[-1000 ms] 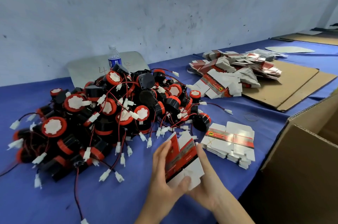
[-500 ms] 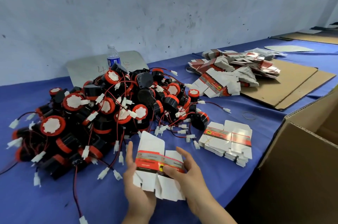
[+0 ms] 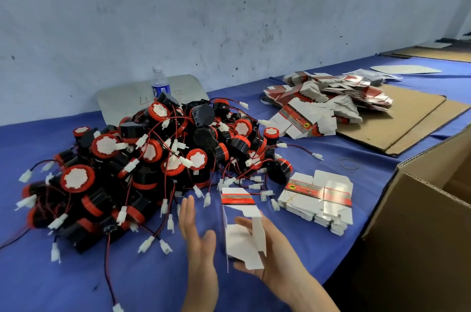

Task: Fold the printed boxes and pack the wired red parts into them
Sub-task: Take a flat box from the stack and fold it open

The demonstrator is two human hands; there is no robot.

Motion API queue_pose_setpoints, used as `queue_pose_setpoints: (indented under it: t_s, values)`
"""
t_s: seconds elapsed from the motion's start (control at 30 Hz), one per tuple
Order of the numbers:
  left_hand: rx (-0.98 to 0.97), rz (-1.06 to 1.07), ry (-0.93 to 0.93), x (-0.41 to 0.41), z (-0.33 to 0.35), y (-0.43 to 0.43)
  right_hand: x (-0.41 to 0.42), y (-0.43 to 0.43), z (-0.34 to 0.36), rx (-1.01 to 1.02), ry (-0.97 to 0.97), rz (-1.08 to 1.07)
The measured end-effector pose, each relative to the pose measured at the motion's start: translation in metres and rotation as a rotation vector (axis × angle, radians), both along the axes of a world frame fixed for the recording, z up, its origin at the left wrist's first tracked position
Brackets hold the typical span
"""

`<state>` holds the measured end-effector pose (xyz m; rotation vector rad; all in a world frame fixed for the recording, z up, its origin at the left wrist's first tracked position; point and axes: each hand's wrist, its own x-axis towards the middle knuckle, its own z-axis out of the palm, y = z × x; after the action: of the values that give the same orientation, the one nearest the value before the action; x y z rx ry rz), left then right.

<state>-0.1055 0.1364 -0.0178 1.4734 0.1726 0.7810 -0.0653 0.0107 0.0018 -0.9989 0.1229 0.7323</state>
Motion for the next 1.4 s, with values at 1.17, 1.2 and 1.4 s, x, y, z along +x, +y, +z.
queue_pose_setpoints:
  t_s: [1.17, 1.2, 1.4]
  values:
    - [0.204, -0.224, 0.096, -0.021, 0.044, 0.001, 0.002, 0.015, 0.027, -0.056, -0.162, -0.017]
    - [0.196, -0.194, 0.113, -0.022, 0.044, 0.001, 0.001, 0.014, 0.026, -0.040, -0.152, -0.077]
    - [0.037, -0.088, 0.157, -0.025, 0.046, 0.002, -0.010, 0.016, 0.026, -0.046, -0.379, -0.148]
